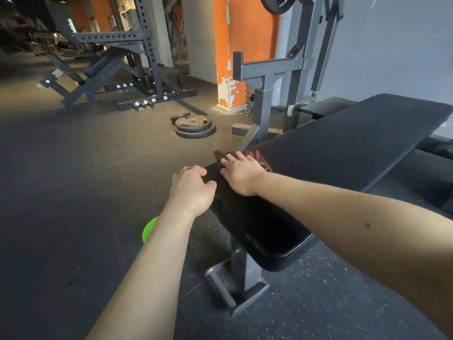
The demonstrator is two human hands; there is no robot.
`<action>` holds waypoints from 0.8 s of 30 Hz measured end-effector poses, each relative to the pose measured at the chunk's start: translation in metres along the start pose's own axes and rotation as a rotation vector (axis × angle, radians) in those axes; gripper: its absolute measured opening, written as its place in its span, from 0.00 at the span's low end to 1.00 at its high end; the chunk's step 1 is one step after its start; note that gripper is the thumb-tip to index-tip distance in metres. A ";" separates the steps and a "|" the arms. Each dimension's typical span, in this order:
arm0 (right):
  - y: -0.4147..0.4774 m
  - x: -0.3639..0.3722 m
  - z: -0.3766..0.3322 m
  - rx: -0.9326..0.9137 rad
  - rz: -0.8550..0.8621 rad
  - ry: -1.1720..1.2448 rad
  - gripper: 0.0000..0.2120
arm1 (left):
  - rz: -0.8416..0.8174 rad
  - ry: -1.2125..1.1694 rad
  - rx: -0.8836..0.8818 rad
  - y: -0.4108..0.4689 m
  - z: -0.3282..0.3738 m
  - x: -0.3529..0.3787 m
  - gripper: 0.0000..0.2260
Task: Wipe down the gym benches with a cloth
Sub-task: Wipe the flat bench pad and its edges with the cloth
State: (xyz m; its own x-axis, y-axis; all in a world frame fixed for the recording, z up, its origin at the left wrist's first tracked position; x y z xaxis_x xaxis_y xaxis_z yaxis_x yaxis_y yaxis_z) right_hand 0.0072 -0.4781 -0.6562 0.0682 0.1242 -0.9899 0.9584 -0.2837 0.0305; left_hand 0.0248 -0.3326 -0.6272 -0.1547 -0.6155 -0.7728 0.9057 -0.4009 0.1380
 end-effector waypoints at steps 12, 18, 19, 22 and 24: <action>-0.014 -0.011 0.082 0.189 -0.021 -0.013 0.25 | -0.218 0.247 0.126 -0.021 0.042 0.032 0.22; -0.096 -0.009 0.028 -0.035 0.034 0.118 0.25 | -0.192 0.293 0.113 -0.014 0.038 0.032 0.18; -0.112 -0.009 0.023 -0.063 0.059 0.137 0.24 | -0.194 0.306 0.117 -0.015 0.040 0.033 0.18; -0.142 -0.013 0.024 -0.110 0.112 0.181 0.23 | -0.221 0.374 0.157 -0.020 0.050 0.037 0.17; -0.146 -0.013 0.040 -0.119 0.109 0.214 0.23 | -0.239 0.388 0.193 -0.024 0.060 0.039 0.17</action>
State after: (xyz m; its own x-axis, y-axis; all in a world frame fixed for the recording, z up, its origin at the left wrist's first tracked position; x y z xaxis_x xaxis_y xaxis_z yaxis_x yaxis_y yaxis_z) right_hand -0.1447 -0.4758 -0.6535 0.2178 0.3005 -0.9286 0.9671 -0.1945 0.1639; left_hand -0.0271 -0.3879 -0.6237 -0.1573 -0.2079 -0.9654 0.7674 -0.6410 0.0130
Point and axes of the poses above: each hand's wrist, its own y-axis towards the middle knuckle, its own x-axis out of the palm, z = x × y, the point moved 10 cm from there along y, towards the middle knuckle, and after that the axes turned 6 degrees about z, right-handed, at the moved point
